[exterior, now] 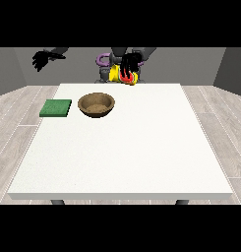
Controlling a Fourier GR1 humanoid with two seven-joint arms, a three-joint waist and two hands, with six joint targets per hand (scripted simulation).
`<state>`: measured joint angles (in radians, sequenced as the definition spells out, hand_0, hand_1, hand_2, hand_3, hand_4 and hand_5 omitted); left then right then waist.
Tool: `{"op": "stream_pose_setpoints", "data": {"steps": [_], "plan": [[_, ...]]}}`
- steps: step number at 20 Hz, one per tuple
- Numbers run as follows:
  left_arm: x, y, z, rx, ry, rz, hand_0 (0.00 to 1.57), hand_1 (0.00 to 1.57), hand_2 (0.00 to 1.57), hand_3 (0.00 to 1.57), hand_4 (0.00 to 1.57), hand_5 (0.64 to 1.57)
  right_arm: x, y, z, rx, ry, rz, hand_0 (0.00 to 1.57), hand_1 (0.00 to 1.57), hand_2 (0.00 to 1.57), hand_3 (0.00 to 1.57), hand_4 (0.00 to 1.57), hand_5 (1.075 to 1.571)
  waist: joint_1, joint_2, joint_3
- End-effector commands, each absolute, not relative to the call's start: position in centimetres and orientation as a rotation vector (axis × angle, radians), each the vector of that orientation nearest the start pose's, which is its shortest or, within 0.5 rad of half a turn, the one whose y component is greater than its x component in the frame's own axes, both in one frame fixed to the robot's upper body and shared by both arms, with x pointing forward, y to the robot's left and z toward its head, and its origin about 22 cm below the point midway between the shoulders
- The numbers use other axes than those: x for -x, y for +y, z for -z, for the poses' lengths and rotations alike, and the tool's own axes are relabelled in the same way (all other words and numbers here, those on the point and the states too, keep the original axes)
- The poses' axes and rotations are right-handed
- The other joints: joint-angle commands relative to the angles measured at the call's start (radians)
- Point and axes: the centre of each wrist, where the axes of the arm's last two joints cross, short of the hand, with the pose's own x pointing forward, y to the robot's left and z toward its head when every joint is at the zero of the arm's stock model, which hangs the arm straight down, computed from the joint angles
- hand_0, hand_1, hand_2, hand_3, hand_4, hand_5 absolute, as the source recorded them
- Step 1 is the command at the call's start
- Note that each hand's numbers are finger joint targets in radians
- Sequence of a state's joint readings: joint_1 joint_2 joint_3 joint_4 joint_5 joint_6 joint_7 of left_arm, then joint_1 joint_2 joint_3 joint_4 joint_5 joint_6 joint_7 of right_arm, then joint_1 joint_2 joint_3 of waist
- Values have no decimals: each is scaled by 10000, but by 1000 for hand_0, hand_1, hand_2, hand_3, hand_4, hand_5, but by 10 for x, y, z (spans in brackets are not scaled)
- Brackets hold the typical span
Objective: Pick the cup and pour the ball into the bowl, then pick the bowl and place it on the pad
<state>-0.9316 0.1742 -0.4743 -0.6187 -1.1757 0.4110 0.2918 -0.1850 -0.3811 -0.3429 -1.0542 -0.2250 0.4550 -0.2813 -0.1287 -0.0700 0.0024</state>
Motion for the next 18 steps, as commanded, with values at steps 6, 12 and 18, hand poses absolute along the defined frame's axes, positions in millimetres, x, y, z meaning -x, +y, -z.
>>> {"op": "stream_pose_setpoints", "data": {"steps": [6, 12, 18], "plan": [[-400, 65, -42, -17213, -13004, 19178, 1533, 1533, 1571, 1571, 1556, 1164, -263, -416, 16, -918, -16309, -337, 0, 0, 0, 0, 0, 1570, -243, 26, 0], [-394, 63, -27, -18763, -11502, 21440, 1457, 1457, 1571, 1571, 1509, 1178, -278, -400, 11, -929, -16367, -113, 0, 0, 0, 0, 0, 1571, -160, 126, -21], [-390, 47, -38, -18472, -11871, 21991, 1446, 1446, 1571, 1571, 1529, 1134, -285, -389, 12, -745, -15878, -140, 0, 0, 0, 0, 0, 1569, 322, 112, -26]]}}
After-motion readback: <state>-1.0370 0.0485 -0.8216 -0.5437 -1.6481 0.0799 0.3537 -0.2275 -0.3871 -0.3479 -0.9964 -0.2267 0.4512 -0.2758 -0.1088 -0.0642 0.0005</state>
